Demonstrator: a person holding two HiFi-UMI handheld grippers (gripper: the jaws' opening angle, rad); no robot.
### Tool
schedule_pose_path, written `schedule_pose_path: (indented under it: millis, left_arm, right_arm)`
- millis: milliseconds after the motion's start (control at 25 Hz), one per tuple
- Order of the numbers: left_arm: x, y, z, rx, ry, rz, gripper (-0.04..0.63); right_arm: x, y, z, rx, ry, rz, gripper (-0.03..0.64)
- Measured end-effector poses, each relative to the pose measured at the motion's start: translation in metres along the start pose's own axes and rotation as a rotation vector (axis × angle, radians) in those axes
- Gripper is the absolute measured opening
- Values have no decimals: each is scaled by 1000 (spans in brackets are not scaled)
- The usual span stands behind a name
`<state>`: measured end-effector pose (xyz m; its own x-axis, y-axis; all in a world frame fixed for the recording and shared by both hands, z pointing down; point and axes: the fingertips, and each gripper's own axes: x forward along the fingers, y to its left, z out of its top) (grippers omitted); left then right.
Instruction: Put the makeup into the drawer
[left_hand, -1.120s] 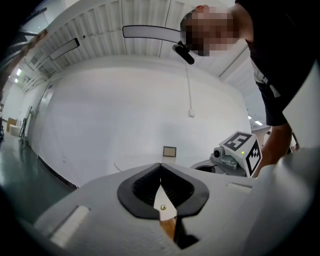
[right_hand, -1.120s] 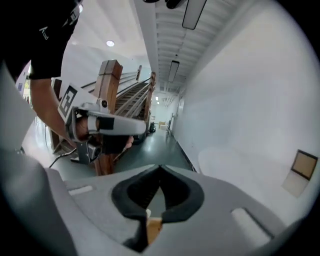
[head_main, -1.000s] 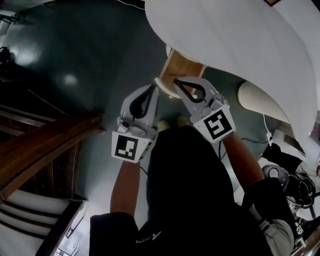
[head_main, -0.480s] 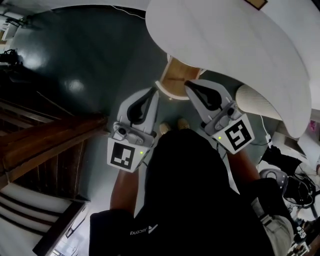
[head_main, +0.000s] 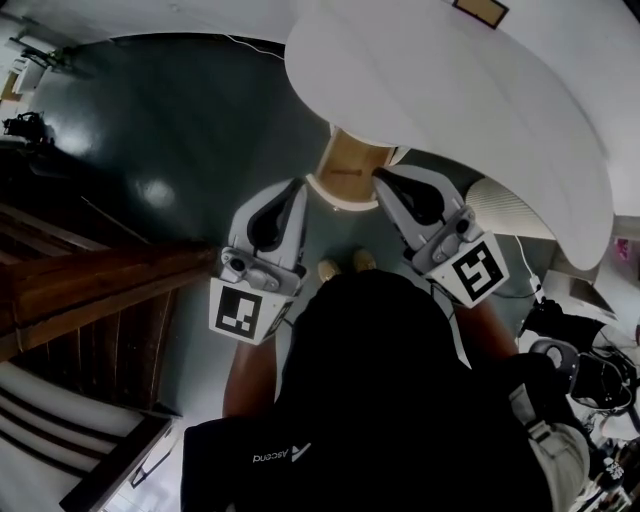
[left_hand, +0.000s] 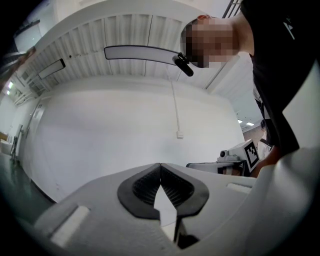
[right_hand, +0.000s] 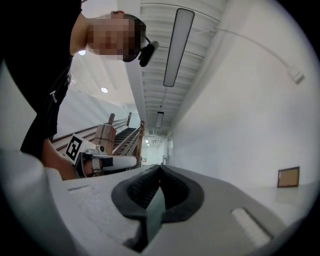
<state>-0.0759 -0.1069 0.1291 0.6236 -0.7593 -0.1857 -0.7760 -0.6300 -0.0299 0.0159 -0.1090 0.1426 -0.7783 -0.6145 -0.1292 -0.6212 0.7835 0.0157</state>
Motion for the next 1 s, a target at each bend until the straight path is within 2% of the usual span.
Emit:
schedule_pose_path:
  millis: [120, 360, 1000]
  left_arm:
    - [-1, 0, 7, 6, -18, 4, 11]
    - [-3, -4, 7, 0, 5, 6, 11]
    - [-7, 5, 8, 14, 3, 26, 11]
  right_arm:
    - [-2, 1, 3, -3, -4, 0, 3]
    - [-5, 4, 6, -6, -8, 11, 3]
    - [1, 3, 1, -7, -3, 31, 3]
